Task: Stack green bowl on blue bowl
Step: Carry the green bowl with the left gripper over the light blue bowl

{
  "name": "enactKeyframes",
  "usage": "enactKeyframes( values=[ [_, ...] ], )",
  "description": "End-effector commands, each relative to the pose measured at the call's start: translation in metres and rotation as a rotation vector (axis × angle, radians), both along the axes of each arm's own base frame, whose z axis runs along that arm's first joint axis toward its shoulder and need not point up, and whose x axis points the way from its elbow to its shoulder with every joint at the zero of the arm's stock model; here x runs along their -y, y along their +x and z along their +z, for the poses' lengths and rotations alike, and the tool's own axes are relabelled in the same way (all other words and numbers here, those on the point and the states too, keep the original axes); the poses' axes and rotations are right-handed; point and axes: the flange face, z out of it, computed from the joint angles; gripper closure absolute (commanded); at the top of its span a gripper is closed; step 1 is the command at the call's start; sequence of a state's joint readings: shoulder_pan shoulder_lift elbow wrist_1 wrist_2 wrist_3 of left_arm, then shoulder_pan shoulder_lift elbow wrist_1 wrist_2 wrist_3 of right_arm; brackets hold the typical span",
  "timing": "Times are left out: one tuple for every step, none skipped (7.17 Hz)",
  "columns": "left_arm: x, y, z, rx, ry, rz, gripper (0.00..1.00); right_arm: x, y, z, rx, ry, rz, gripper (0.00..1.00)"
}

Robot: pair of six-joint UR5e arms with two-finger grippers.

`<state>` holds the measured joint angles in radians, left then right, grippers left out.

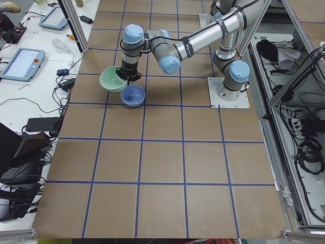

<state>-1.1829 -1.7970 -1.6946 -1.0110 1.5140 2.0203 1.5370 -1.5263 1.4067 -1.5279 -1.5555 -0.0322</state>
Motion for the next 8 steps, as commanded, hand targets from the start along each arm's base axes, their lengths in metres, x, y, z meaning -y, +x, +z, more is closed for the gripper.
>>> enactKeyframes(
  values=[
    [-0.019, -0.024, -0.049, 0.035, -0.004, 0.010, 1.00, 0.000, 0.000, 0.000, 0.000, 0.000, 0.002, 0.00],
    [-0.033, -0.030, -0.075, 0.033, 0.001, 0.009, 1.00, 0.000, 0.000, 0.000, 0.000, 0.000, 0.002, 0.00],
    [-0.043, -0.033, -0.089, 0.046, -0.024, 0.009, 1.00, 0.000, 0.000, 0.000, -0.002, 0.000, 0.001, 0.00],
    [-0.054, -0.034, -0.103, 0.040, -0.012, 0.013, 1.00, 0.001, 0.000, -0.001, 0.000, 0.001, 0.002, 0.00],
    [-0.057, -0.032, -0.103, 0.043, -0.017, 0.015, 1.00, 0.001, 0.000, -0.001, -0.002, 0.002, 0.001, 0.00],
    [-0.057, -0.030, -0.108, 0.040, -0.005, 0.018, 1.00, 0.001, 0.000, -0.001, -0.002, 0.002, 0.001, 0.00],
    [-0.062, -0.026, -0.109, 0.044, 0.002, 0.022, 1.00, 0.001, 0.000, -0.001, -0.002, 0.002, 0.001, 0.00],
    [-0.069, -0.026, -0.117, 0.040, 0.015, 0.031, 1.00, 0.001, 0.000, -0.001, -0.002, 0.002, 0.001, 0.00]
  ],
)
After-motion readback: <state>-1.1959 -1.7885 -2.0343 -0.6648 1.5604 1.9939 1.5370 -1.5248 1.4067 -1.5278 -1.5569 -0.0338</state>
